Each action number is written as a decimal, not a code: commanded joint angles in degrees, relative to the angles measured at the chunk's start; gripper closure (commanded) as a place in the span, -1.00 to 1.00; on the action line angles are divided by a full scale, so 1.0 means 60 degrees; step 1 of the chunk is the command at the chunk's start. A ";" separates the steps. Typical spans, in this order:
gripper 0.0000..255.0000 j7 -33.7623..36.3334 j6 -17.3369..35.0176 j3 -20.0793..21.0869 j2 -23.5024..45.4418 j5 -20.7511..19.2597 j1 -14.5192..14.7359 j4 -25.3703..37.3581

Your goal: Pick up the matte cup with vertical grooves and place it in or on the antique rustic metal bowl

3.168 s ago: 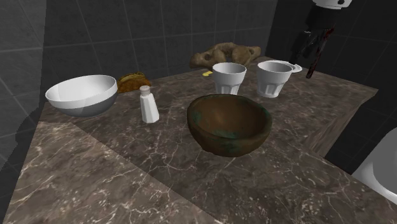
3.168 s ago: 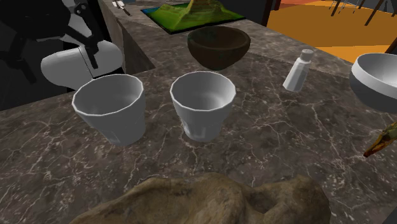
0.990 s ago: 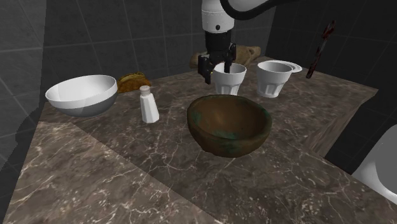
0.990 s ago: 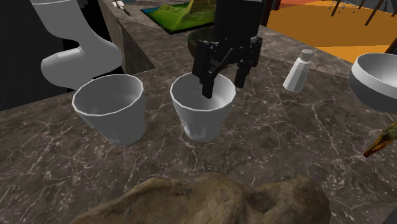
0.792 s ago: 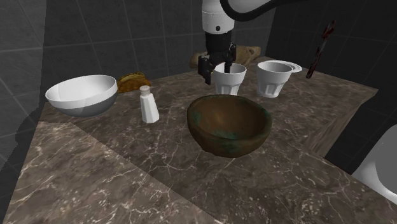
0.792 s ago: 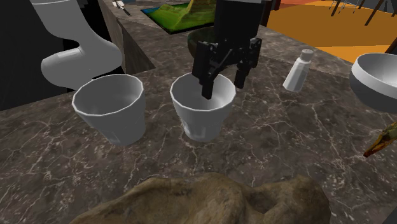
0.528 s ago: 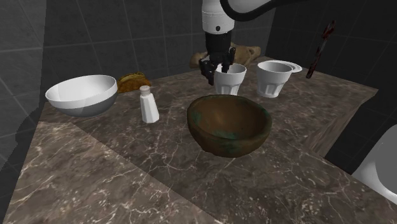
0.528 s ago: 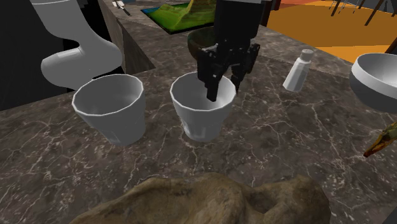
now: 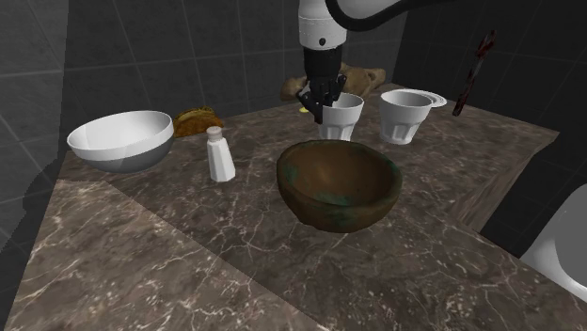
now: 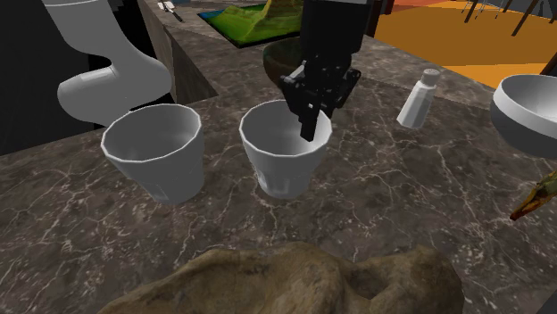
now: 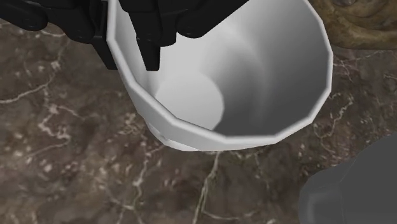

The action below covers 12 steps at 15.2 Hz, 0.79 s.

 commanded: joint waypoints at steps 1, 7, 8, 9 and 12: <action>1.00 -0.0001 0.0002 -0.0004 0.0002 0.0000 -0.0004 -0.0012; 1.00 -0.0094 -0.0783 0.0019 0.0125 -0.0034 0.0003 0.0890; 1.00 -0.0107 -0.0916 0.0025 0.0155 -0.0044 0.0006 0.1051; 1.00 -0.0120 -0.1051 0.0032 0.0187 -0.0055 0.0009 0.1216; 1.00 -0.0154 -0.1461 0.0054 0.0301 -0.0098 0.0020 0.1730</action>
